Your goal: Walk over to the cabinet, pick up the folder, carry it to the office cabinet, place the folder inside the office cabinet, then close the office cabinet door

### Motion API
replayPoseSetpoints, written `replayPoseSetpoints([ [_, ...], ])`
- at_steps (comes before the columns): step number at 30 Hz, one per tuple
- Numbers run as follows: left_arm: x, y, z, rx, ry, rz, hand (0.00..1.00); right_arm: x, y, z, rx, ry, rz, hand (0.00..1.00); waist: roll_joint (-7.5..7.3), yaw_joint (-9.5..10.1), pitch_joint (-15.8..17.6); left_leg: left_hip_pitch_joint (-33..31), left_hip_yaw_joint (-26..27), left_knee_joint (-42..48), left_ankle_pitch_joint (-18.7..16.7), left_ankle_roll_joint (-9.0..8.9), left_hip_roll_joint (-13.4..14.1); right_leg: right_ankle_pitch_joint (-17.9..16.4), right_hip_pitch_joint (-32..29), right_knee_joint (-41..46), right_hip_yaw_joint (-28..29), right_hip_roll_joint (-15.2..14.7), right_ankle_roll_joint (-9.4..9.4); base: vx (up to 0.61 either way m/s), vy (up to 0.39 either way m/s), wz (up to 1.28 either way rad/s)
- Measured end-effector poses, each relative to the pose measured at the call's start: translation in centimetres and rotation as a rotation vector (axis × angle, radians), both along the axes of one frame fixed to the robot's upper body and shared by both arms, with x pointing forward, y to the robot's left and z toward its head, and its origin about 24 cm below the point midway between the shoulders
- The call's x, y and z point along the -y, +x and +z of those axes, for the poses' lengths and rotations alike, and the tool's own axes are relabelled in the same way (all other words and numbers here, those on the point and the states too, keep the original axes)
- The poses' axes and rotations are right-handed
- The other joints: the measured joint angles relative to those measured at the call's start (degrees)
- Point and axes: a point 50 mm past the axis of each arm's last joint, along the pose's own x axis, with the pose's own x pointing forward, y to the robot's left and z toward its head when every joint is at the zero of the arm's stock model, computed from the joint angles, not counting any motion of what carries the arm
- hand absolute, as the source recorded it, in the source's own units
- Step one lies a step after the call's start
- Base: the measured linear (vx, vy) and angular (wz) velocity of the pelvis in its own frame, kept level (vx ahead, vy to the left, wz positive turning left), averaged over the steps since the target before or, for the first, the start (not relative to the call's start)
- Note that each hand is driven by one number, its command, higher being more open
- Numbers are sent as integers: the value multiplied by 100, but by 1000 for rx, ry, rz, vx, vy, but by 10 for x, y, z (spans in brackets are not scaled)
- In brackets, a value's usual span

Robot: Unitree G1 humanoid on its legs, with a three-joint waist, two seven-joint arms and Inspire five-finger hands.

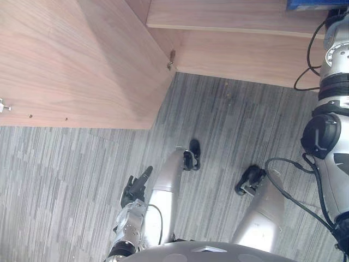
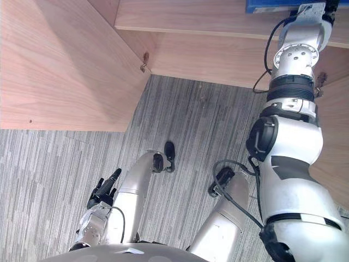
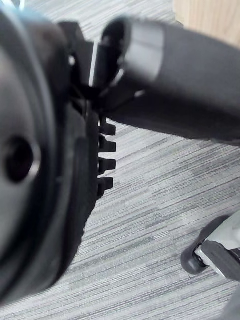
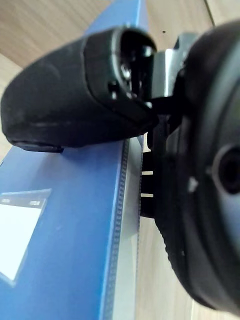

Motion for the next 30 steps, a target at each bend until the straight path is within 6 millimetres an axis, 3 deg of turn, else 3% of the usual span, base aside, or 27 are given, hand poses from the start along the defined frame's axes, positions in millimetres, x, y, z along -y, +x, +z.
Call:
replayPoseSetpoints([
  [4, -2, 1, 1, 19, 1, -9, 100, -9, 2, 11, 17, -115, 22, 0, -42, -32, 50, 0, -1, 34, -6, -7, 20, -1, -1, 24, 9, 11, 1, -23, 68, -2],
  [5, -2, 1, 2, 22, 1, -11, 100, -10, 1, 14, 22, -126, 21, 100, -49, -38, 78, 0, -1, 48, -10, -11, 25, -1, -2, 34, 12, 12, 2, -34, 66, -2],
  [9, -6, 2, 3, 29, 10, -10, 100, -15, -5, 41, 104, -160, 35, 100, -121, -84, 219, -95, 31, 153, -22, -17, 49, 0, -144, 146, 93, 13, 6, -47, 69, -3],
  [12, -6, 2, 3, 34, 10, -11, 100, -16, -8, 50, 140, -177, 41, 100, -125, -74, 223, -147, 44, 215, -29, -10, 59, 0, -214, 210, 136, 11, 5, -40, 73, -2],
  [24, -6, 0, 3, 44, 5, -17, 100, -17, -8, 54, 178, -195, 65, 100, -124, -77, 222, -78, 68, 255, -20, -3, 46, -12, -195, 327, 178, -39, -6, -38, 66, 1],
  [26, -6, 0, 3, 51, 3, -22, 100, -17, -5, 50, 115, -294, 56, 100, -124, -83, 222, -39, 75, 239, -19, -3, 46, -12, -165, 319, 181, -40, -6, -20, 71, 0],
  [30, -6, -1, 4, 75, -11, -53, 100, -18, 13, 17, -264, -783, 94, 100, -124, -112, 221, 273, 116, -9, 45, 12, 0, 1, 115, 152, 139, -62, -24, -7, 60, 2],
])
